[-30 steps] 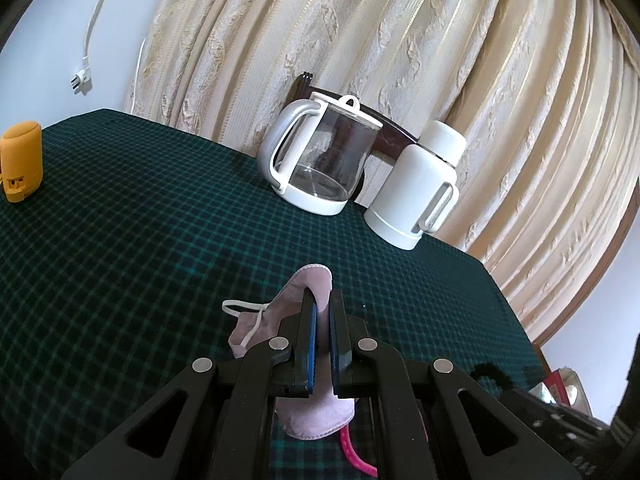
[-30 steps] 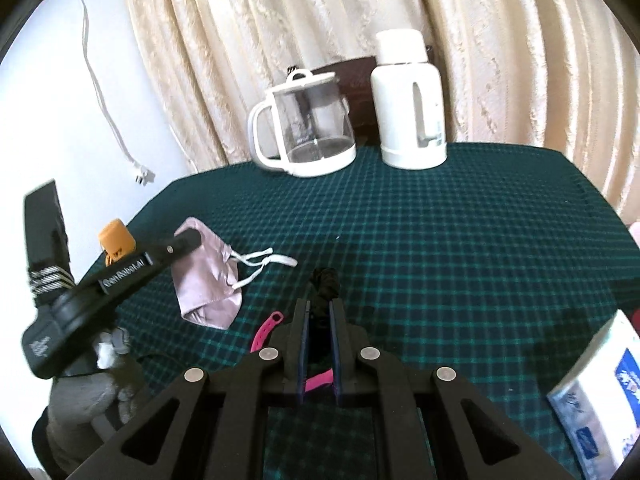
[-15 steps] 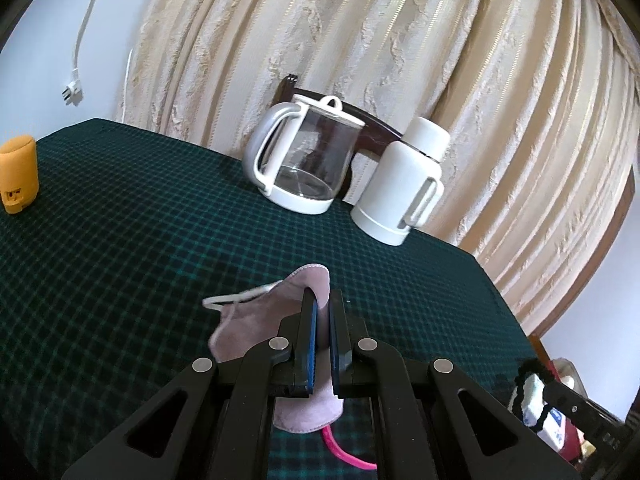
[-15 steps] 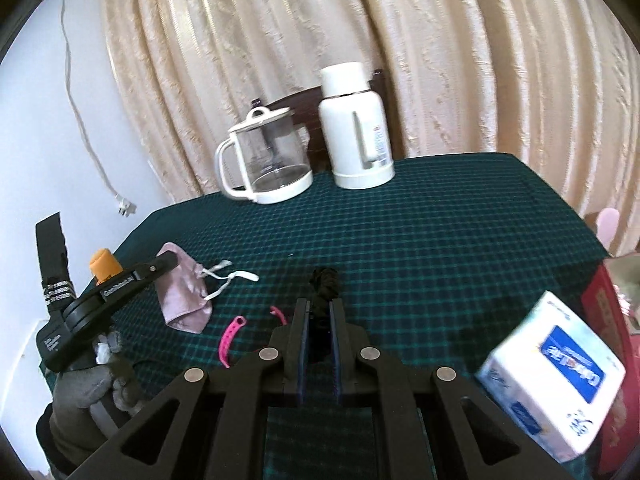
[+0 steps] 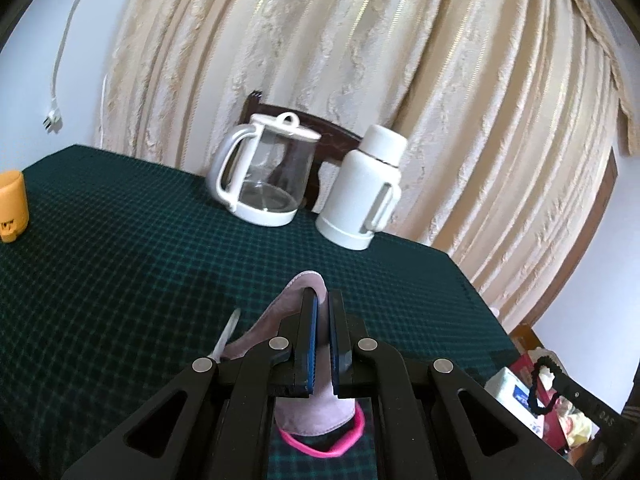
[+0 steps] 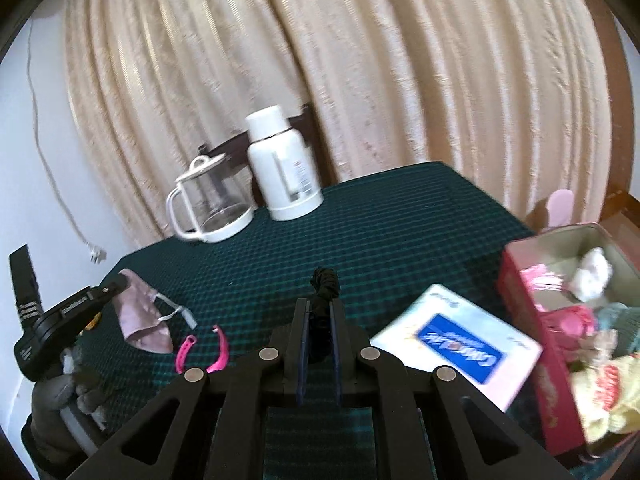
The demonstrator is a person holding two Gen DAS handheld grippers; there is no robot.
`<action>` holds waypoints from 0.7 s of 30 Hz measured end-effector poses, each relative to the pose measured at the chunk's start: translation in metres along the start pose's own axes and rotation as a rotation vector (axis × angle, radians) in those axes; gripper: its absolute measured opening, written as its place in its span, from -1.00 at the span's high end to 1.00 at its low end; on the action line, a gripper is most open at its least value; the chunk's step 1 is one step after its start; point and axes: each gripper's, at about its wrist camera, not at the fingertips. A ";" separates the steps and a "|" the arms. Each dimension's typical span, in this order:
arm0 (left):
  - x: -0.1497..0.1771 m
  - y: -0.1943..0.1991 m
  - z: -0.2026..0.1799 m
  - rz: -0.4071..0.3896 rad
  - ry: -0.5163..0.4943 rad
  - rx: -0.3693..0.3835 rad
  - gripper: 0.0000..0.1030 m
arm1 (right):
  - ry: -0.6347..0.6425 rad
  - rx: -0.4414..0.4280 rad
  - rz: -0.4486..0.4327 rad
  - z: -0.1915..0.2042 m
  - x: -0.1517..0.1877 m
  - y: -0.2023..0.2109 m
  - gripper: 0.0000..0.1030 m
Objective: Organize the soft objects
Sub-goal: 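Carry the mask and wristband toward the tin box with both tools, then lower the pink mask into the tin box and open the left tool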
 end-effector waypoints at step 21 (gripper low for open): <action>0.025 0.009 -0.132 0.060 -0.200 0.205 0.91 | -0.209 0.240 -0.138 -0.131 0.015 0.079 0.81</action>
Point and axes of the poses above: each gripper's, at about its wrist camera, not at the fingertips, and y roughly against the way its jaws point, z to its left, x to its underside, and after that the axes turned 6 degrees about y, right-handed
